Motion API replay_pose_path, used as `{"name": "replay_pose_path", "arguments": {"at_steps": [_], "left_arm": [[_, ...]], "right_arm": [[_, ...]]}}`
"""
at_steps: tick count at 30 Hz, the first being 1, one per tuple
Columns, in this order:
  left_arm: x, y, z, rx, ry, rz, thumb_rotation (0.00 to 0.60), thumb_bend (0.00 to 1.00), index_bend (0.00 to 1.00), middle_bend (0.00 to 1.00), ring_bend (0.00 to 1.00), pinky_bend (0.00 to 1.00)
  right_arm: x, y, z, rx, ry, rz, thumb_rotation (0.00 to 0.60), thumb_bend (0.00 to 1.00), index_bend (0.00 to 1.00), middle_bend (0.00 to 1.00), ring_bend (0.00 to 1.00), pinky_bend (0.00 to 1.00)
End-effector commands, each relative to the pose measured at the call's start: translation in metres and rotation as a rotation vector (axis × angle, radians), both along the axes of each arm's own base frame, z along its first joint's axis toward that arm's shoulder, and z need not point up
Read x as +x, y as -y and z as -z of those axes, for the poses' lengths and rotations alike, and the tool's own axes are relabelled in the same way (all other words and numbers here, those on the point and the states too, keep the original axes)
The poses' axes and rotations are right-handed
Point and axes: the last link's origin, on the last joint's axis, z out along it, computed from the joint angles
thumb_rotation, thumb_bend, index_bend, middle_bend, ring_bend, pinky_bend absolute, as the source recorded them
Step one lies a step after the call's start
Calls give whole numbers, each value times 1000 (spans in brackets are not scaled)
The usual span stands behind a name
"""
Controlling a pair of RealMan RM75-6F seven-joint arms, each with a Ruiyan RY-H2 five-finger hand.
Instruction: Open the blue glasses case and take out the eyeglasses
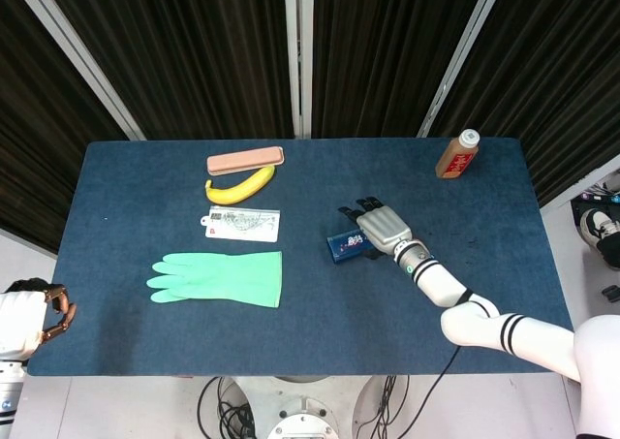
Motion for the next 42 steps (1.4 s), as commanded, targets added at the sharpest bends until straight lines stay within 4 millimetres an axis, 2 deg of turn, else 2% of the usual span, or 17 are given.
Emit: {"name": "replay_pose_path", "arguments": {"at_steps": [1, 15, 20, 23, 27, 34, 38, 42], "left_arm": [[0, 0, 0, 0, 0, 0, 600, 373, 665, 661, 428, 412], [0, 0, 0, 0, 4, 1, 600, 373, 665, 661, 428, 411], [0, 0, 0, 0, 5, 1, 600, 373, 665, 661, 429, 411], [0, 0, 0, 0, 7, 1, 600, 373, 665, 661, 429, 411], [0, 0, 0, -2, 8, 2, 600, 373, 665, 661, 429, 412], [0, 0, 0, -3, 9, 2, 600, 373, 664, 661, 429, 411], [0, 0, 0, -3, 8, 2, 600, 373, 665, 662, 429, 412], [0, 0, 0, -2, 8, 1, 600, 373, 665, 661, 429, 411]], "right_arm": [[0, 1, 1, 4, -3, 3, 600, 290, 94, 246, 0, 0], [-6, 0, 5, 4, -14, 5, 600, 319, 145, 289, 0, 0], [-12, -3, 2, -1, -36, -6, 600, 425, 223, 353, 4, 0], [-17, -5, -4, -8, -44, -2, 600, 484, 294, 414, 57, 0], [-24, -10, -11, -5, -57, 17, 600, 541, 336, 449, 97, 3], [-26, -17, -19, 38, -44, 74, 600, 642, 346, 479, 138, 41], [-23, -12, -20, 41, -45, 85, 600, 714, 344, 455, 139, 45], [-15, -7, -19, 68, -61, 91, 600, 774, 288, 413, 136, 46]]}}
